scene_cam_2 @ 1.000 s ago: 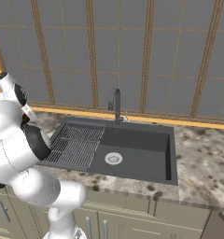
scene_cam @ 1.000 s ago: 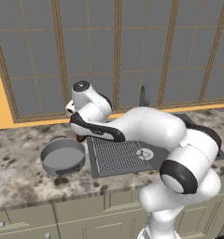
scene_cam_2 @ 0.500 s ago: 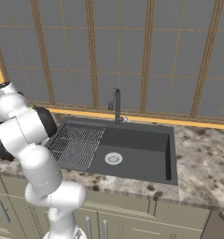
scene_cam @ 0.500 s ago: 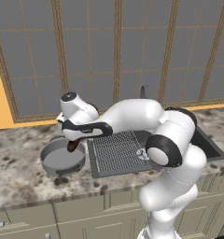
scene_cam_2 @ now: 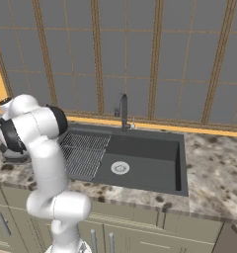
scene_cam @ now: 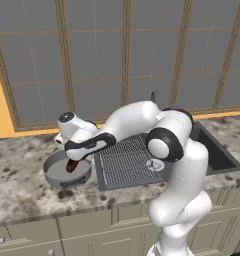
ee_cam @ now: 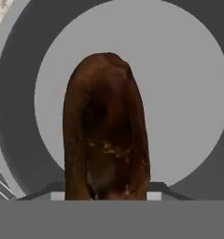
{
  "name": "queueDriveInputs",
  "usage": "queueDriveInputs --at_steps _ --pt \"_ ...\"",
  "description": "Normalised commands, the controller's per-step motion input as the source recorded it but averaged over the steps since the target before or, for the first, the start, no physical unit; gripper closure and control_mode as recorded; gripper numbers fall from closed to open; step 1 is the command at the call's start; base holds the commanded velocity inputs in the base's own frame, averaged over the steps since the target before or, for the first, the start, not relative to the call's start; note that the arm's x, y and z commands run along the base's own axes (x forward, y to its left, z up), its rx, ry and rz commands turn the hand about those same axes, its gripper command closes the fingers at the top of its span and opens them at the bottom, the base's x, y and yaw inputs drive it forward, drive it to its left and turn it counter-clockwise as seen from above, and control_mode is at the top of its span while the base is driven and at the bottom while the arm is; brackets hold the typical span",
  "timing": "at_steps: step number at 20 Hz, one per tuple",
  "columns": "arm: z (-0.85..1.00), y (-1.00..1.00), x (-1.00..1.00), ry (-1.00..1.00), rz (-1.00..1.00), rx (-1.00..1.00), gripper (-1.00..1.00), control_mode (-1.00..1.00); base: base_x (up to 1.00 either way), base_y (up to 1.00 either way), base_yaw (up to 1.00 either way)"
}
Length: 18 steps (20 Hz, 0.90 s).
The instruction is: Dump the sweet potato from the pot into the sink. Then turn on the water and wash the sweet potato. Then turn off the water and put the sweet potato back in the pot.
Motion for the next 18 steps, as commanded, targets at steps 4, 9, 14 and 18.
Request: queueDriveInputs --at_steps 4,9,14,18 --pt "-0.48 0.15 0.29 0.00 0.00 0.00 1.00 -1.00 0.00 0.00 0.00" --pt "-0.46 0.08 0.30 0.03 0.00 0.00 1.00 -1.00 0.00 0.00 0.00" --pt "-0.38 0.09 0.30 0.06 0.00 0.00 1.00 -1.00 0.00 0.00 0.00" --pt "-0.34 0.12 0.31 0.09 0.00 0.00 -1.00 -1.00 0.00 0.00 0.00"
